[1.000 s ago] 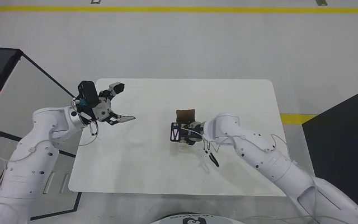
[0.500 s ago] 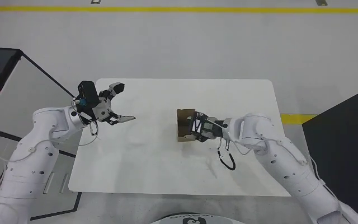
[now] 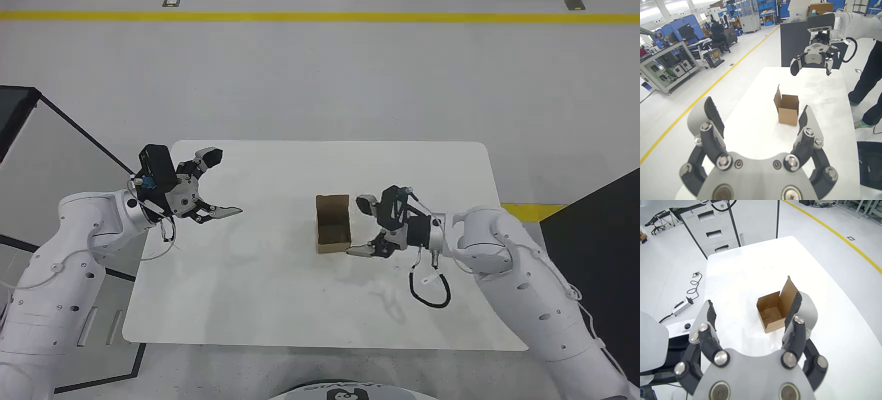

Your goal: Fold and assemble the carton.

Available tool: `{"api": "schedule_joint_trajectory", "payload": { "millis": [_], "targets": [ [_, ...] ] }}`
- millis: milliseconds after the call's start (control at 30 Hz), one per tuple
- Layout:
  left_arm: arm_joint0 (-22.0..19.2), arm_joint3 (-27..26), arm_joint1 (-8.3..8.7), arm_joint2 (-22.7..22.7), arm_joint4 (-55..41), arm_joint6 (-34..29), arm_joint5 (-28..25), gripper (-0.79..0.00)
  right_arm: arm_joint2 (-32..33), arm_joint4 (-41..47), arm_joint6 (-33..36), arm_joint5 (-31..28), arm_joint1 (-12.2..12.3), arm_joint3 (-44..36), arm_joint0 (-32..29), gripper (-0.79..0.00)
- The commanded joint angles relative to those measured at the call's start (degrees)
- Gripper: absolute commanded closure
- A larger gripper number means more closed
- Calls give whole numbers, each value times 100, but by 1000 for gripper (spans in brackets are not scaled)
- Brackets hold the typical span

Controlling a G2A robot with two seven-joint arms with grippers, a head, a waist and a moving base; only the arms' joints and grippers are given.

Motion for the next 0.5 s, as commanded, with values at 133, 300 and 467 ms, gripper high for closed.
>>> {"api": "schedule_joint_trajectory", "payload": {
  "millis": [133,300,467],
  "targets": [
    [83,-73,-12,51,-130,-184,38,-785,107,866,-80,-99,27,483,-89,-785],
    [97,-301,-45,476,-422,-676,0,-785,357,2132,355,-473,141,1066,-175,-785],
    [-85,-315,-96,855,-663,-1134,19,0,419,3098,663,-698,220,1439,-277,0]
  ]
}}
